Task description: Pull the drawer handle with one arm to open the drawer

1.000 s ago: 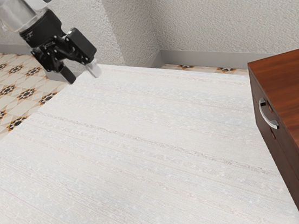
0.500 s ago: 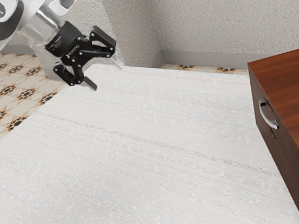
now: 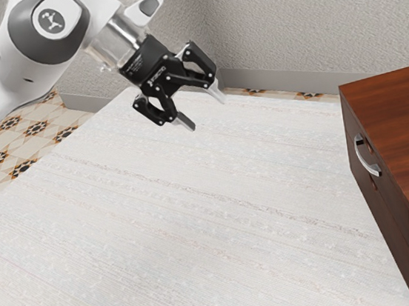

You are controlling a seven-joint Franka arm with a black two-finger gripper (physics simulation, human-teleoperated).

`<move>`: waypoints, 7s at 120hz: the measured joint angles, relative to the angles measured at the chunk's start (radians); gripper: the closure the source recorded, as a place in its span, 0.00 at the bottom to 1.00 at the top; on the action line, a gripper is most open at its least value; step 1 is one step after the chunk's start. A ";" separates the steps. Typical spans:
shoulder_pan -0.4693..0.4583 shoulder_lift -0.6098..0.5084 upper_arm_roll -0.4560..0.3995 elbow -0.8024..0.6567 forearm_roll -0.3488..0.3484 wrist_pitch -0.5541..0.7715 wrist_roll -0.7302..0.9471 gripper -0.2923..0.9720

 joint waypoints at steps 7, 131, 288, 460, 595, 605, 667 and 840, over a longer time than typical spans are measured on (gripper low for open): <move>-0.006 -0.011 -0.017 -0.027 0.005 -0.001 -0.007 0.38; -0.020 0.072 -0.162 -0.114 0.018 0.304 -0.220 0.54; -0.043 0.200 -0.290 -0.118 -0.040 0.577 -0.221 0.62; -0.041 0.155 -0.310 -0.204 -0.019 0.593 -0.140 0.84; -0.032 0.071 -0.283 -0.305 -0.033 0.598 -0.112 0.79; -0.032 0.059 -0.280 -0.318 -0.033 0.599 -0.111 0.79; -0.036 -0.006 -0.253 -0.402 -0.032 0.617 -0.108 0.78; -0.007 -0.265 -0.179 -0.618 0.000 0.645 -0.104 0.55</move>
